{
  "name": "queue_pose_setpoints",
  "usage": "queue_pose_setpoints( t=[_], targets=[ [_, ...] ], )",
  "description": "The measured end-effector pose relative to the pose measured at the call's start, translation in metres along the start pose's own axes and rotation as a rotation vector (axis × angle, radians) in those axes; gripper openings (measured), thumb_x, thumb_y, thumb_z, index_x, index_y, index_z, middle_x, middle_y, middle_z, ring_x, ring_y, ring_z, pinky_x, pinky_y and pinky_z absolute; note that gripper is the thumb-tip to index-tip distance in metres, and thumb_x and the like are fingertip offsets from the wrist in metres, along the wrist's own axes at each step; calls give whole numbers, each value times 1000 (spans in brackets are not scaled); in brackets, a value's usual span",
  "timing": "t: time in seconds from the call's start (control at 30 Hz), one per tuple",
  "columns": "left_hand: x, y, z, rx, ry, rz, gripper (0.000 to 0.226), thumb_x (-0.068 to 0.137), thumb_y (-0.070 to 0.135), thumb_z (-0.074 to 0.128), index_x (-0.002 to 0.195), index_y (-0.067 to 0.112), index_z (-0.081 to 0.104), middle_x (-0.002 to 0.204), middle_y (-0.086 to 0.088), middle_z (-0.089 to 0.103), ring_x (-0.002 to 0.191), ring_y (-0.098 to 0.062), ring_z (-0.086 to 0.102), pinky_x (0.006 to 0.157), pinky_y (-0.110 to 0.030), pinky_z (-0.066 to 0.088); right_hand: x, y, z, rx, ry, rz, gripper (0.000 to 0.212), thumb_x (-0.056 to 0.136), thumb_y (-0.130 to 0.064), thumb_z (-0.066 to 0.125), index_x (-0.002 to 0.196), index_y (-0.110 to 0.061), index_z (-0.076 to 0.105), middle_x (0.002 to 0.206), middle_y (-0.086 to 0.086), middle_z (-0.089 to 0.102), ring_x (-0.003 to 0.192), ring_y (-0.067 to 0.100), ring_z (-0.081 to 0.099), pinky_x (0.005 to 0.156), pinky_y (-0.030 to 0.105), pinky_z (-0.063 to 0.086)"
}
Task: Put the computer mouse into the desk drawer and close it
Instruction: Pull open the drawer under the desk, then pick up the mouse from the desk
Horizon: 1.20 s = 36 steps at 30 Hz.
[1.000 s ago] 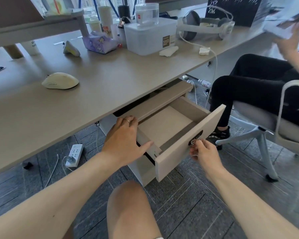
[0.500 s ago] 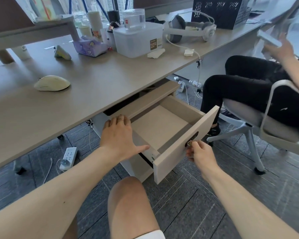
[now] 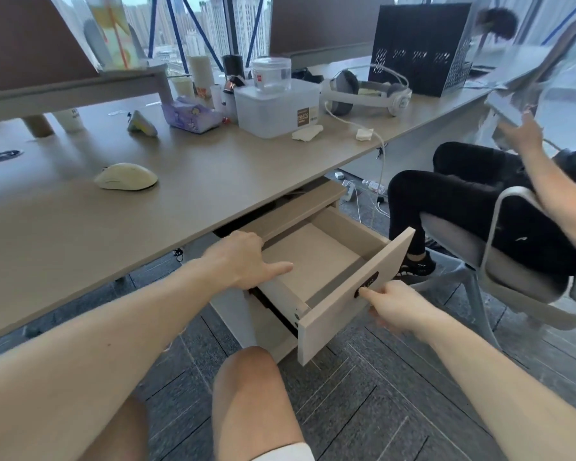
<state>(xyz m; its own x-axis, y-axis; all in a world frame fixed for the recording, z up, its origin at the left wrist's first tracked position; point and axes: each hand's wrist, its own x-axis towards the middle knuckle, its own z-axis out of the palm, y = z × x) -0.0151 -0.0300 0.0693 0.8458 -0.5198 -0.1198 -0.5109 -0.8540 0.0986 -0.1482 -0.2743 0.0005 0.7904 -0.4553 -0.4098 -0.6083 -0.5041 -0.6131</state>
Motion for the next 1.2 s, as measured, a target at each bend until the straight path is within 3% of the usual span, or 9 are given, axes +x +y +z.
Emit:
queue_pose_setpoints(
  t=[0.1, 0.17, 0.27, 0.37, 0.6, 0.73, 0.87, 1.0, 1.2],
  targets=[
    [-15, -5, -36, -155, 162, 160, 77, 86, 70, 56, 141, 16, 56, 142, -7, 60, 129, -25, 53, 106, -36, 40, -15, -33, -26, -373, 80, -102, 46, 93, -57, 48, 74, -16, 59, 68, 2, 62, 57, 20, 57, 58, 31, 48],
    [-26, -20, -61, -214, 304, 139, 68, 90, 61, 60, 141, 15, 57, 143, -9, 58, 131, -27, 52, 105, -34, 36, -24, -68, -34, -478, 133, -189, 47, 93, -58, 46, 87, -15, 62, 78, 3, 65, 69, 21, 64, 68, 36, 56],
    [-37, -79, -84, -169, 333, -76, 80, 87, 70, 53, 149, 19, 46, 157, -7, 43, 141, -29, 41, 113, -39, 31, -34, -127, -25, -537, 176, -356, 50, 92, -61, 44, 107, -16, 62, 101, 5, 67, 91, 26, 65, 85, 44, 55],
    [-53, -154, -87, -183, 295, -265, 97, 76, 85, 43, 151, 24, 42, 161, -7, 36, 147, -27, 34, 119, -42, 29, -36, -183, -2, -527, 181, -513, 47, 90, -60, 47, 105, -18, 62, 106, 6, 67, 98, 29, 63, 89, 46, 53],
    [-84, -264, -69, -37, 202, -530, 95, 82, 85, 40, 158, 30, 26, 168, -2, 21, 152, -26, 23, 120, -48, 25, -12, -290, 67, -500, 119, -735, 39, 89, -49, 56, 109, -17, 65, 113, 8, 70, 106, 29, 62, 91, 41, 51],
    [-83, -288, -57, 6, 184, -576, 99, 79, 88, 33, 158, 30, 25, 169, -1, 19, 153, -25, 20, 122, -49, 18, 7, -332, 100, -510, 129, -864, 42, 91, -49, 54, 118, -17, 61, 120, 8, 65, 112, 27, 59, 95, 40, 47],
    [-74, -303, -32, -59, 277, -606, 96, 77, 88, 22, 156, 33, 28, 167, 1, 24, 153, -23, 18, 121, -52, 12, 30, -366, 135, -451, 108, -953, 47, 92, -43, 59, 131, -18, 55, 132, 7, 51, 120, 28, 52, 92, 33, 38],
    [-68, -311, -27, -46, 264, -603, 104, 69, 91, 10, 157, 38, 23, 168, 5, 20, 154, -22, 15, 121, -54, 8, 56, -393, 164, -327, 112, -1035, 57, 87, -36, 68, 137, -16, 50, 140, 11, 44, 129, 34, 41, 103, 35, 34],
    [-67, -314, -24, -73, 284, -598, 101, 70, 91, 12, 157, 40, 20, 169, 8, 15, 155, -18, 8, 123, -53, 2, 84, -417, 191, -310, 69, -996, 70, 80, -47, 69, 143, -28, 44, 146, 7, 39, 131, 35, 40, 110, 40, 34]
  ],
)
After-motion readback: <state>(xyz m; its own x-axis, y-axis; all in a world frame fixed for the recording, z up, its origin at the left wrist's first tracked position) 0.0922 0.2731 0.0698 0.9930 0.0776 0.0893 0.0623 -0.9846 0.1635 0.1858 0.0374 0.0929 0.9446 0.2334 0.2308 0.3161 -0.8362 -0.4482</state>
